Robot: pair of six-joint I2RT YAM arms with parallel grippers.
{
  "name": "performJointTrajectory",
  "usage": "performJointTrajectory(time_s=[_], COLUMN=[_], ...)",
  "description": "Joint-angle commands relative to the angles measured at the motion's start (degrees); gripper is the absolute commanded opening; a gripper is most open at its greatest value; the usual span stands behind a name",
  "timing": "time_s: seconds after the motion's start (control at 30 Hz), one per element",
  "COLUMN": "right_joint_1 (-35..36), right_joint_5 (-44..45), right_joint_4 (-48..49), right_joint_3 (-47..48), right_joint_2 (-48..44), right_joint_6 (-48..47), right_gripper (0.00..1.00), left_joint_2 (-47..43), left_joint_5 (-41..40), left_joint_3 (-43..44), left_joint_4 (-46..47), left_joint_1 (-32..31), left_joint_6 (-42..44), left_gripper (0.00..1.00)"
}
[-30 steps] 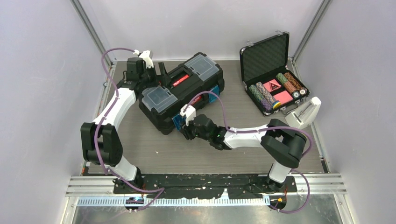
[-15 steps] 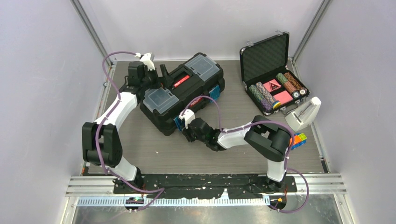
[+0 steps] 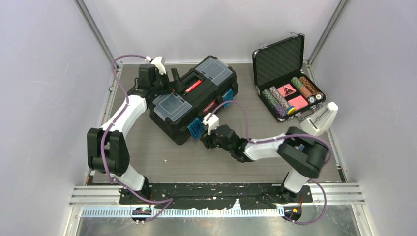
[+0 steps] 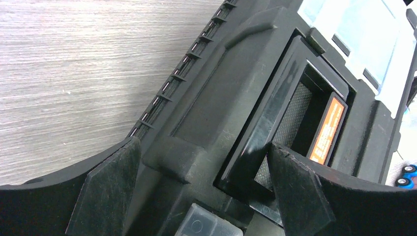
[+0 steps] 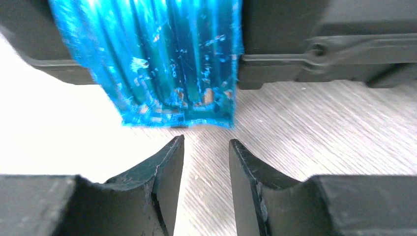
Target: Pack the tool kit
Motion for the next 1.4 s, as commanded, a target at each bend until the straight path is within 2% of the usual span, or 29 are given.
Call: performJointTrajectory(time_s=[0.0,0.13,0.23,0.6,1.0,1.37], right_joint_1=[-0.14,0.81,1.3,1.33,1.34,1.36], right_joint_5=[-0.77,-1.14,-0.14,1.3,1.77,4.03], right_joint_4=[7.76,7.12,7.85,8.16,11.91,20.54], right_joint_3=[-4.72,-5.45,-5.49,-1.81,0.43,2.59], right_joint_2=[-10.23,-14.09,-13.72,-8.81,-4.32,0.2], right_joint_6=[0.52,-0.32,-1.13,-0.71,-1.89,-3.95], right_gripper=[0.44,0.44,0.43,0.29,0.26,0.21], left_joint_2=[3.77,3.89,3.74,2.81,3.36,4.55], left_joint_5=[-0.35,-0.69,-0.02,1.51,4.78,8.39], left_joint_3=[-1.78,-2.11,-2.87,-5.1,-6.35,-9.52], left_joint_4=[-17.16,-17.26,-16.93,-15.63,-14.36,-11.96], left_joint_1=[-2.48,-2.39,-2.39,-2.48,-3.05,-6.09], left_joint_6=[-2.79,-2.45,-2.56,-3.23,-4.31,-5.76], left_gripper=[0.95,0.95,0.95,0.95,0.95,0.94])
